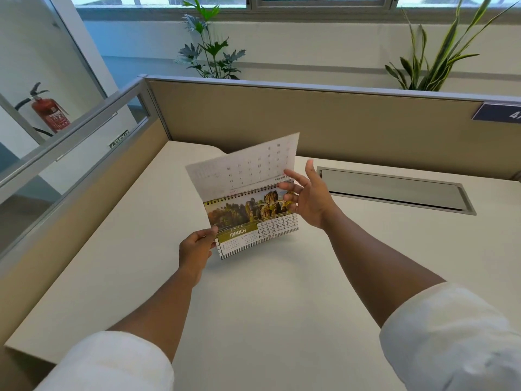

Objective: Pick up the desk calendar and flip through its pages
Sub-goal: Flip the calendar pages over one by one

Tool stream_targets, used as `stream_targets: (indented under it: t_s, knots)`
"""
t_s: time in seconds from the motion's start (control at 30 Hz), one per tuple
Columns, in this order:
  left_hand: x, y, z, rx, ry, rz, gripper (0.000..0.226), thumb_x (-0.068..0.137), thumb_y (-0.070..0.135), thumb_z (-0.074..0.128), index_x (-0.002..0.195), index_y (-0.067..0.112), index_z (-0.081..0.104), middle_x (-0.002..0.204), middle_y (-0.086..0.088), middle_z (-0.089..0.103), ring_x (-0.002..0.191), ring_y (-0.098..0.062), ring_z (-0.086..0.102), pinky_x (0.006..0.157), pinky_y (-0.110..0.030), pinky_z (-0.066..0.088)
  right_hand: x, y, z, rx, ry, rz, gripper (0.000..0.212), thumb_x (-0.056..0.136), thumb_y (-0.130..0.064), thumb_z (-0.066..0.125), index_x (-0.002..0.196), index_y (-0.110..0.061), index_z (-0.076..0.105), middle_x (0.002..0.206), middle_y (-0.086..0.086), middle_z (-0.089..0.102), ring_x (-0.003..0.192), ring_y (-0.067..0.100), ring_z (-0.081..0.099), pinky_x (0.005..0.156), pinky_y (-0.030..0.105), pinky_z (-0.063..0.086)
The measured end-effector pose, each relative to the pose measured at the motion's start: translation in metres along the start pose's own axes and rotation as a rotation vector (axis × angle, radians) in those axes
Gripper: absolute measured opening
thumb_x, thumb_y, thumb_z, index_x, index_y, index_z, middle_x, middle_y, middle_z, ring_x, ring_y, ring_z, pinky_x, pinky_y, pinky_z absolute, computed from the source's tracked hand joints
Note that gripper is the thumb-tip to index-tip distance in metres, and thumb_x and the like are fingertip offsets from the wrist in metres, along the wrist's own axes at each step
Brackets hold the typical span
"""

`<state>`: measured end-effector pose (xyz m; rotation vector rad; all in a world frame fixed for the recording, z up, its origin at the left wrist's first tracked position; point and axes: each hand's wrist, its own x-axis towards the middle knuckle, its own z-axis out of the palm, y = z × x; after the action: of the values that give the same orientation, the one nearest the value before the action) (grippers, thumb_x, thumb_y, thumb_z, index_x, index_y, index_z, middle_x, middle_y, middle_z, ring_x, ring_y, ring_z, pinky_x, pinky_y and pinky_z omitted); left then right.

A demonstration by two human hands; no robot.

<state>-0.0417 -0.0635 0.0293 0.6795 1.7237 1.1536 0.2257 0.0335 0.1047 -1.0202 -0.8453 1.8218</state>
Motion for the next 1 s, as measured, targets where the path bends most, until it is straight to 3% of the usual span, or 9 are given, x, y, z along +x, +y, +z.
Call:
stream_targets:
  t_s: [0.17,0.4,0.53,0.6,0.67,0.77,1.0]
  knots:
    - [0.001,0.0,-0.001,0.007,0.008,0.01,0.027,0.081,0.031,0.076,0.098,0.012,0.068,0.1,-0.007,0.073,0.096,-0.023,0.068,0.071,-0.027,0.049,-0.004,0.004,-0.003,-0.076,0.015,0.037,0.065,0.085,-0.075,0.037,0.131,-0.033,0.056,0.08,0.0,0.063,0.065,0.01,0.051,0.059,0.026,0.043]
    - [0.0,-0.001,-0.002,-0.005,0.012,0.01,0.029,0.08,0.03,0.076,0.101,0.011,0.07,0.101,-0.008,0.074,0.096,-0.023,0.069,0.074,-0.027,0.048,-0.006,0.008,-0.005,-0.124,0.127,0.044,0.041,0.087,-0.067,0.047,0.107,-0.035,0.065,0.088,0.001,0.06,0.071,0.012,0.05,0.065,0.029,0.043]
    - [0.0,-0.002,-0.003,0.0,0.01,0.013,0.026,0.081,0.03,0.075,0.101,0.013,0.07,0.101,-0.007,0.074,0.097,-0.022,0.068,0.079,-0.029,0.048,-0.005,0.013,-0.007,-0.312,0.359,0.068,0.02,0.091,-0.041,0.057,0.09,-0.022,0.064,0.094,-0.003,0.067,0.091,0.02,0.062,0.076,0.034,0.048]
    - [0.001,-0.002,-0.003,0.002,0.011,0.025,0.023,0.082,0.03,0.074,0.099,0.014,0.07,0.1,-0.007,0.074,0.096,-0.022,0.068,0.079,-0.029,0.049,-0.004,0.019,-0.012,-0.401,0.402,0.069,0.011,0.093,-0.029,0.058,0.093,-0.019,0.062,0.09,-0.005,0.067,0.096,0.025,0.063,0.083,0.043,0.049]
    - [0.001,-0.001,-0.003,0.004,0.012,0.042,0.021,0.083,0.028,0.073,0.098,0.015,0.069,0.099,-0.007,0.074,0.092,-0.02,0.068,0.076,-0.027,0.049,-0.006,0.027,-0.017,-0.467,0.404,0.079,0.018,0.093,-0.022,0.057,0.11,-0.017,0.064,0.098,0.002,0.068,0.104,0.028,0.063,0.088,0.045,0.05]
    - [0.003,-0.002,-0.003,0.006,0.012,0.053,0.023,0.085,0.026,0.072,0.104,0.013,0.069,0.101,-0.009,0.073,0.089,-0.018,0.067,0.075,-0.027,0.049,-0.009,0.034,-0.019,-0.542,0.398,0.088,0.038,0.092,-0.017,0.06,0.129,-0.009,0.058,0.106,0.007,0.064,0.098,0.025,0.058,0.076,0.034,0.046]
    - [0.006,-0.003,-0.002,0.046,-0.002,0.066,0.037,0.089,0.025,0.067,0.122,0.008,0.065,0.109,-0.008,0.072,0.1,-0.024,0.067,0.08,-0.029,0.051,-0.01,0.042,-0.027,-0.655,0.426,0.114,0.043,0.09,-0.018,0.065,0.132,-0.01,0.055,0.133,0.012,0.06,0.113,0.029,0.055,0.088,0.039,0.05]
